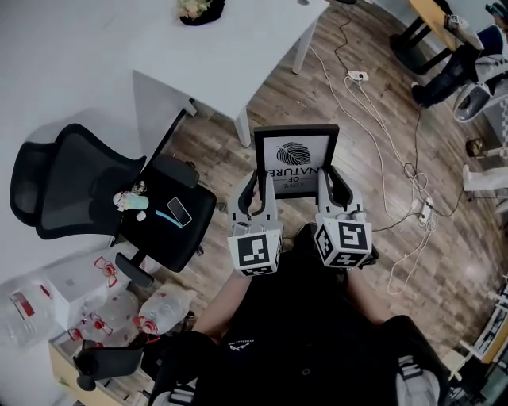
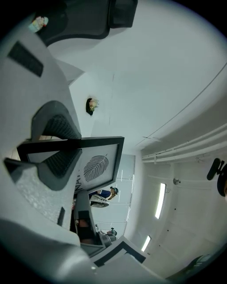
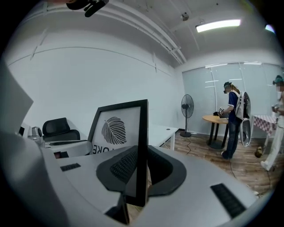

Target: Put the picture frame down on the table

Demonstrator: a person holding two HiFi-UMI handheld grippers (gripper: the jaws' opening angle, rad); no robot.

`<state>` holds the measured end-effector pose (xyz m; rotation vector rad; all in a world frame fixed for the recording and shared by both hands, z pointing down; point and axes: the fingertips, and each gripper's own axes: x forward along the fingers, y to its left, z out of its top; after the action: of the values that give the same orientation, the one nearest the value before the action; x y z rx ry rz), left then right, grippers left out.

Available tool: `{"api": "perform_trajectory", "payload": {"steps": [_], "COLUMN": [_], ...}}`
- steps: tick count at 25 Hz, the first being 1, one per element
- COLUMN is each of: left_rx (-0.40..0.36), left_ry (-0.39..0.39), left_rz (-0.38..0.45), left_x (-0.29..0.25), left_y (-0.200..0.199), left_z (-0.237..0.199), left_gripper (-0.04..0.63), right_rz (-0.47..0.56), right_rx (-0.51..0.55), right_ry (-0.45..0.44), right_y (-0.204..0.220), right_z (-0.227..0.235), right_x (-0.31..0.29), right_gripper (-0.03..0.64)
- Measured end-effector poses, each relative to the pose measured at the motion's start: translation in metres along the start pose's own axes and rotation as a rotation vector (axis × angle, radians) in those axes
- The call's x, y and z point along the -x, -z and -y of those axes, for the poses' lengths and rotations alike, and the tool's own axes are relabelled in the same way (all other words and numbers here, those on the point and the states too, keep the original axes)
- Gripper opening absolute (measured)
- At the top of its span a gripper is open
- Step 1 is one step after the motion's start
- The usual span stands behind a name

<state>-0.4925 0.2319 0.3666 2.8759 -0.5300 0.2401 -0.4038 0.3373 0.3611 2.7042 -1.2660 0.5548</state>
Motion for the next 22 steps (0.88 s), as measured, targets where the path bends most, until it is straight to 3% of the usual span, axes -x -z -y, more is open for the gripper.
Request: {"api": "perform_trajectory", "payload": {"steps": [10,22], "left_rx": [-0.026,-0.024], "left_ry": [-0.014,-0.158], "left_rz": [-0.004,0.006], "left_x": [-0.014,-0.096], "left_y": [-0.009,-0.025], "left_z": [0.022,0.043], "left_gripper": [0.074,0.075], "right_rz": [0.031,0.047], "right_rx": [-0.044,0.004], "right_ry": [-0.018,-0.154], "right_y": [-0.009,-0.053], "right_z": [0.025,0.085], "right_x": [0.0,-0.08], "right_gripper": [0.066,0.066]}}
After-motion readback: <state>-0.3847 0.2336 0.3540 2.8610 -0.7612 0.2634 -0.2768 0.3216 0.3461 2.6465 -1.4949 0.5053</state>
